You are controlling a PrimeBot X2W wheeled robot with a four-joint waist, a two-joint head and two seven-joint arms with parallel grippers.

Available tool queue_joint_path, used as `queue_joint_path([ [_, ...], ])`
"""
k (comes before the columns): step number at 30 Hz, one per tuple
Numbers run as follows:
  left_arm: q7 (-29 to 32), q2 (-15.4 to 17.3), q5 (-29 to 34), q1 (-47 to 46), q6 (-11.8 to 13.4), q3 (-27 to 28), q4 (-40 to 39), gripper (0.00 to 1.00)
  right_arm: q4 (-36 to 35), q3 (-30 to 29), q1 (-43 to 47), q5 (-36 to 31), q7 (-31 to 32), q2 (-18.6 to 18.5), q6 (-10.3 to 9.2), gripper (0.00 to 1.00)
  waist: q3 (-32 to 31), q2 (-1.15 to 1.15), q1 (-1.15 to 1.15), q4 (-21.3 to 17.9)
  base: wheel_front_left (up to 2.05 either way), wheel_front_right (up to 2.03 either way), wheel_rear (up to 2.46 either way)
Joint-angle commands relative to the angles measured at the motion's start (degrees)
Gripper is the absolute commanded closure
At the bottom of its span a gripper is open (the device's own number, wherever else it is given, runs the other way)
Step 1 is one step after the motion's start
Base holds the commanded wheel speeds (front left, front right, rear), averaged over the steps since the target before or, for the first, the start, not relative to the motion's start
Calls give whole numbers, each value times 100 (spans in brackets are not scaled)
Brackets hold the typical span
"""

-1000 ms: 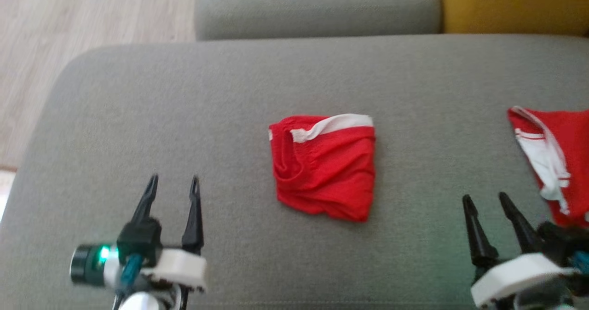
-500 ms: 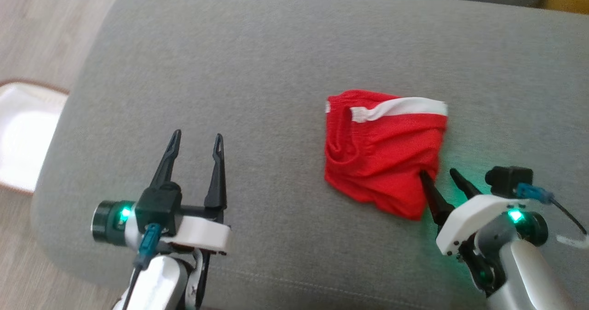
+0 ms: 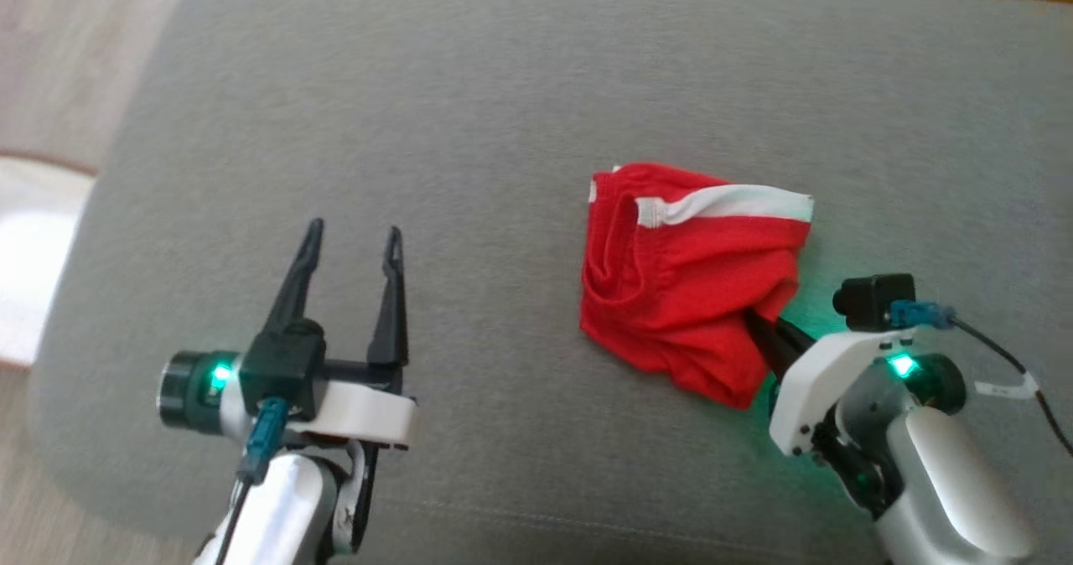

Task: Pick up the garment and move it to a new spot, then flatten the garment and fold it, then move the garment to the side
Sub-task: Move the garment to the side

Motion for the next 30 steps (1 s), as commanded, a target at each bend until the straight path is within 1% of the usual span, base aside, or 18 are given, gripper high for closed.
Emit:
queue_joint_path([
  [1, -69, 59, 50, -189, -2, 221, -207, 0, -199, 109, 66, -71, -85, -149, -4, 100, -20, 0, 0, -257, 0, 0, 0],
  [9, -69, 68, 139, -239, -104, 261, -276, 0, -936, 517, 186, -215, -149, -1033, -4, 100, 61, 0, 0, -1491, 0, 0, 0],
  [13, -69, 41, 171, -382, -204, 203, -259, 0, -1097, 570, 74, -199, -115, -1462, -4, 100, 196, 0, 0, -1971, 0, 0, 0],
  [15, -70, 37, 201, -471, -251, 166, -237, 0, -1104, 540, -62, -136, -134, -1605, -4, 100, 299, 0, 0, -2173, 0, 0, 0],
  [17, -70, 42, 228, -556, -280, 148, -221, 0, -1075, 496, -305, -83, -249, -1658, -4, 100, 427, 0, 0, -2363, 0, 0, 0],
  [21, -69, 42, 297, -773, -373, 53, -202, 0, -808, 438, -852, -82, -406, -1839, -4, 100, 703, 0, 0, -2578, 0, 0, 0],
  [23, -58, 42, 346, -908, -437, -19, -211, 0, -638, 331, -1097, -141, -491, -2019, -4, 100, 848, 0, 0, -2618, 0, 0, 0],
  [28, -25, 51, 484, -1257, -608, -206, -226, 0, -61, -203, -1528, -323, -543, -2341, -4, 100, 1118, 0, 0, -2656, 0, 0, 0],
  [30, -13, 50, 533, -1372, -662, -275, -235, 0, 160, -457, -1667, -382, -599, -2365, -4, 100, 1203, 0, 0, -2655, 0, 0, 0],
])
